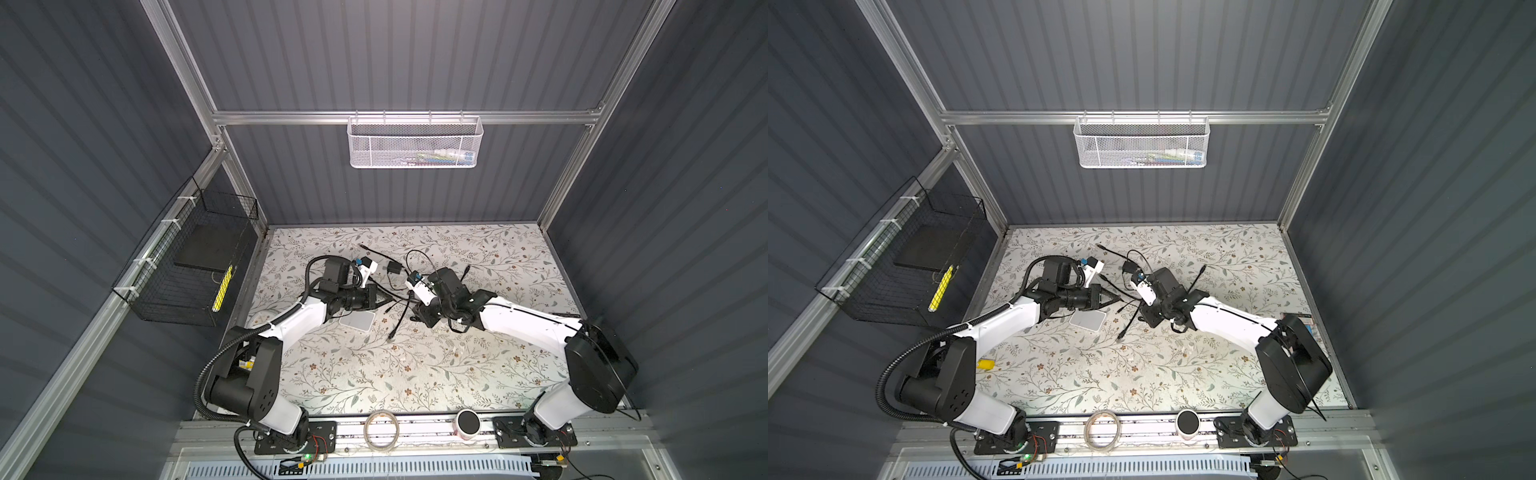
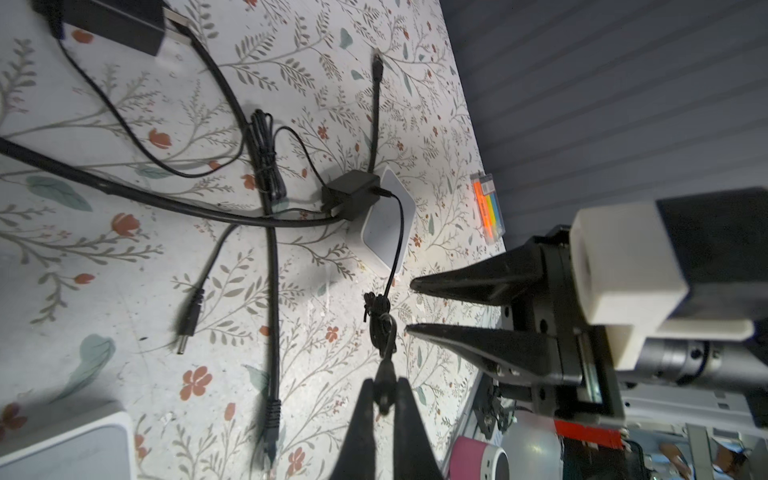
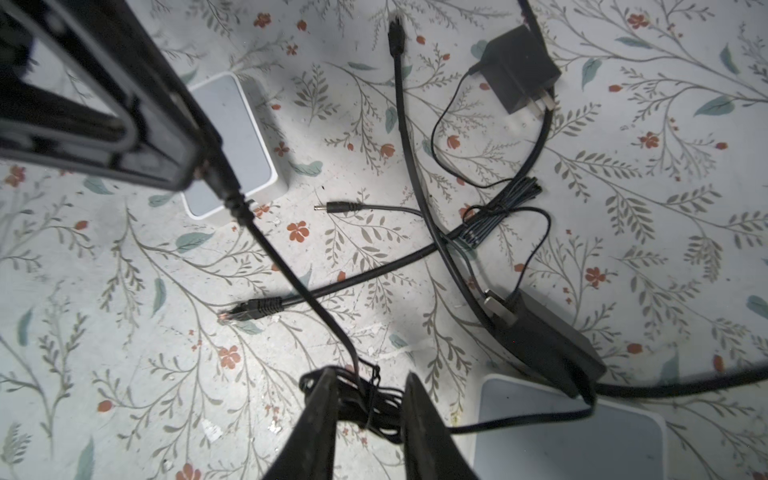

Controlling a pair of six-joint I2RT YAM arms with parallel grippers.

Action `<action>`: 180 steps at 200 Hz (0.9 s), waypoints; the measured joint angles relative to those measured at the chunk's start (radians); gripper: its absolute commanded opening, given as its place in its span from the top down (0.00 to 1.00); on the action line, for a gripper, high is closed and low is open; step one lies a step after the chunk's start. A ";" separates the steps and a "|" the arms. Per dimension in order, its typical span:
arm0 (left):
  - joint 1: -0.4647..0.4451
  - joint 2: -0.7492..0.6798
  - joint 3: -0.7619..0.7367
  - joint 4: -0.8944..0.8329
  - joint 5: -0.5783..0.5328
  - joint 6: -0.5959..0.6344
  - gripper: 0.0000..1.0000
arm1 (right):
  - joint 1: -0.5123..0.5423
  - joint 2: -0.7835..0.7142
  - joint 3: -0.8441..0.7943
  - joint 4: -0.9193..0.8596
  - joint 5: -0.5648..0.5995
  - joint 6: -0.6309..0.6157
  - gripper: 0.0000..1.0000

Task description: Insert the plug into the switch port

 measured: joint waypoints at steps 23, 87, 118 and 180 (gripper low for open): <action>0.000 0.000 0.021 -0.040 0.051 0.039 1.00 | 0.001 -0.001 0.023 0.016 -0.086 -0.026 0.75; 0.000 0.002 0.047 -0.123 0.077 0.097 1.00 | 0.003 0.023 0.056 0.034 -0.208 -0.055 0.76; 0.000 0.006 0.047 -0.121 0.085 0.097 1.00 | 0.008 0.033 0.056 0.047 -0.225 -0.055 0.78; 0.000 0.008 0.047 -0.121 0.097 0.094 1.00 | 0.019 0.035 0.056 0.074 -0.235 -0.045 0.82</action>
